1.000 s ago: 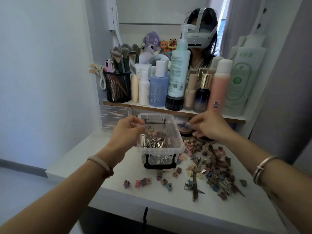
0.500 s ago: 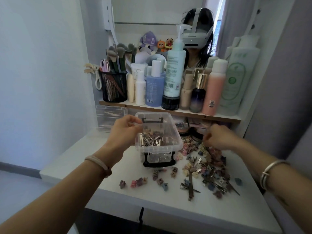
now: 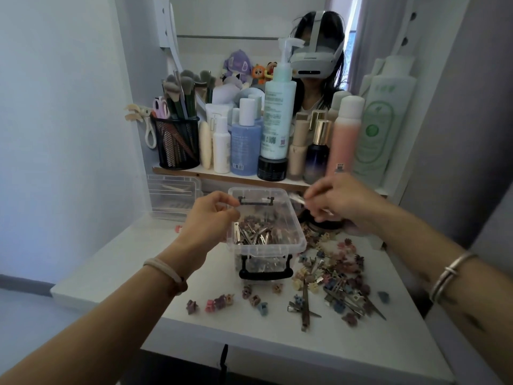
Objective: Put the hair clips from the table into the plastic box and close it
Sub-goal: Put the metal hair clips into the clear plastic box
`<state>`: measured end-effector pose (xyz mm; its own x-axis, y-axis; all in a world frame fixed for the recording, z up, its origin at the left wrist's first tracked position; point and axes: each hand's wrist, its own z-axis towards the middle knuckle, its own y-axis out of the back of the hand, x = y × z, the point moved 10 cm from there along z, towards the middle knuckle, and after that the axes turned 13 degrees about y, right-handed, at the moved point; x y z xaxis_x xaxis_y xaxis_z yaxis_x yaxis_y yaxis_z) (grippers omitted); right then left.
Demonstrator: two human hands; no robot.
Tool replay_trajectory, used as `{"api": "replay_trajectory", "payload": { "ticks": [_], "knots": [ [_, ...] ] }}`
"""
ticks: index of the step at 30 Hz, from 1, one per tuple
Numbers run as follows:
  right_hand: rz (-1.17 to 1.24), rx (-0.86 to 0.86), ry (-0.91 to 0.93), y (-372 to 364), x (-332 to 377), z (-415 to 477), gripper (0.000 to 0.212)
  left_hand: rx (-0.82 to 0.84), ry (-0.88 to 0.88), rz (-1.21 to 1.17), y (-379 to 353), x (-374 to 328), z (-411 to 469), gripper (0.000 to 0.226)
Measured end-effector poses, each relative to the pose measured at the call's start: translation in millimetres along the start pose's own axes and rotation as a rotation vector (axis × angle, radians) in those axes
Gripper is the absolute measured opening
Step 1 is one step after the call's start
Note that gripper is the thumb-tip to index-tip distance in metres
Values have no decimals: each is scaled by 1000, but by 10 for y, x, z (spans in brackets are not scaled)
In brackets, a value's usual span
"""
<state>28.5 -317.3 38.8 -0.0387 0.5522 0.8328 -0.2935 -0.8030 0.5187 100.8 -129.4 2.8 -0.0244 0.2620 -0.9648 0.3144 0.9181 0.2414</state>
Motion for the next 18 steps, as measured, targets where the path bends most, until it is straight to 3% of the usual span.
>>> {"api": "replay_trajectory", "payload": {
  "ticks": [2,6,10,14,18],
  "knots": [
    [96,50,101,-120,273,-14,14,9,-5,-1,-28,-4,-7,18],
    [33,211,182,-312,377,-67,7,12,-1,-10,-47,15,-16,17],
    [-324,106,165,-22,97,-29,10,0,10,-27,-8,23,-24,18],
    [-708,346,19,-188,-532,-93,21,-1,18,-43,34,23,-31,16],
    [-845,316,10,-206,-721,-59,20,-30,10,-41,95,18,-35,16]
  ]
}}
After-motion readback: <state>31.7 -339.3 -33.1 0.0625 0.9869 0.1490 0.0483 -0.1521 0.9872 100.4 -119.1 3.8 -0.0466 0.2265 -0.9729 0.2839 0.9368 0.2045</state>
